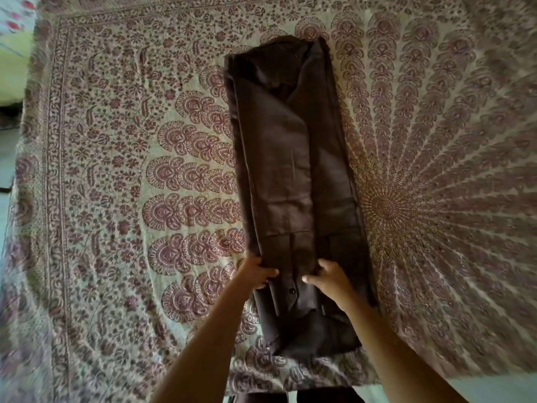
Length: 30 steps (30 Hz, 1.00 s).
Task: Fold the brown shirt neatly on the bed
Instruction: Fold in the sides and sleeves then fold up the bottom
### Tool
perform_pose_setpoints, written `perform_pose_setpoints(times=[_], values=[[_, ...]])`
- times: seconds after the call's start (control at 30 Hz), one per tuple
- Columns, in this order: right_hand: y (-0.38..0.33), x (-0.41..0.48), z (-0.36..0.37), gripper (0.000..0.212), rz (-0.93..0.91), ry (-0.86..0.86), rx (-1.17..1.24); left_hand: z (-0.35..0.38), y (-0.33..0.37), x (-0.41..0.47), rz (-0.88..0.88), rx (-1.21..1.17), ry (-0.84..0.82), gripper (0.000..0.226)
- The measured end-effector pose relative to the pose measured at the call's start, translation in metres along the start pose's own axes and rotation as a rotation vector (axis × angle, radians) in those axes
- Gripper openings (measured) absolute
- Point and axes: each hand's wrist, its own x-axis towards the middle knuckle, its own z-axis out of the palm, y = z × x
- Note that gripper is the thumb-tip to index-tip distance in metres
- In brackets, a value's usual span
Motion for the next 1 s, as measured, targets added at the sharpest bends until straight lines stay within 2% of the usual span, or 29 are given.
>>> perform_pose_setpoints(times=[0.1, 0.17, 0.27, 0.37, 0.5, 0.63, 0.77, 0.9, 1.0], values=[[0.003, -0.005, -0.002, 0.015, -0.013, 0.068, 0.056, 0.006, -0.013, -0.003, 0.026, -0.038, 0.102, 0.017], [0.008, -0.011, -0.004, 0.017, -0.017, 0.001, -0.079, 0.012, -0.022, -0.007, 0.007, -0.020, 0.125, 0.011], [0.017, -0.020, -0.005, 0.024, -0.046, 0.008, -0.223, 0.018, -0.033, -0.011, -0.003, 0.071, 0.142, 0.030], [0.025, -0.025, -0.001, 0.036, -0.086, 0.053, -0.254, 0.020, -0.030, -0.014, 0.014, 0.202, 0.176, 0.029], [0.028, -0.028, -0.001, 0.043, -0.082, 0.024, -0.348, 0.015, -0.028, -0.018, -0.038, 0.296, 0.109, 0.029], [0.031, -0.031, 0.000, 0.050, -0.098, 0.071, -0.540, 0.015, -0.029, -0.023, -0.049, 0.345, 0.111, 0.017], [0.033, -0.030, -0.002, 0.039, -0.088, 0.101, -0.561, 0.017, -0.028, -0.025, 0.005, 0.397, 0.249, 0.028], [0.036, -0.028, -0.003, 0.029, -0.077, 0.044, -0.588, 0.015, -0.026, -0.030, -0.018, 0.464, 0.221, 0.019], [0.032, -0.029, -0.004, 0.034, -0.077, 0.045, -0.622, 0.015, -0.018, -0.035, -0.036, 0.637, 0.267, 0.037]])
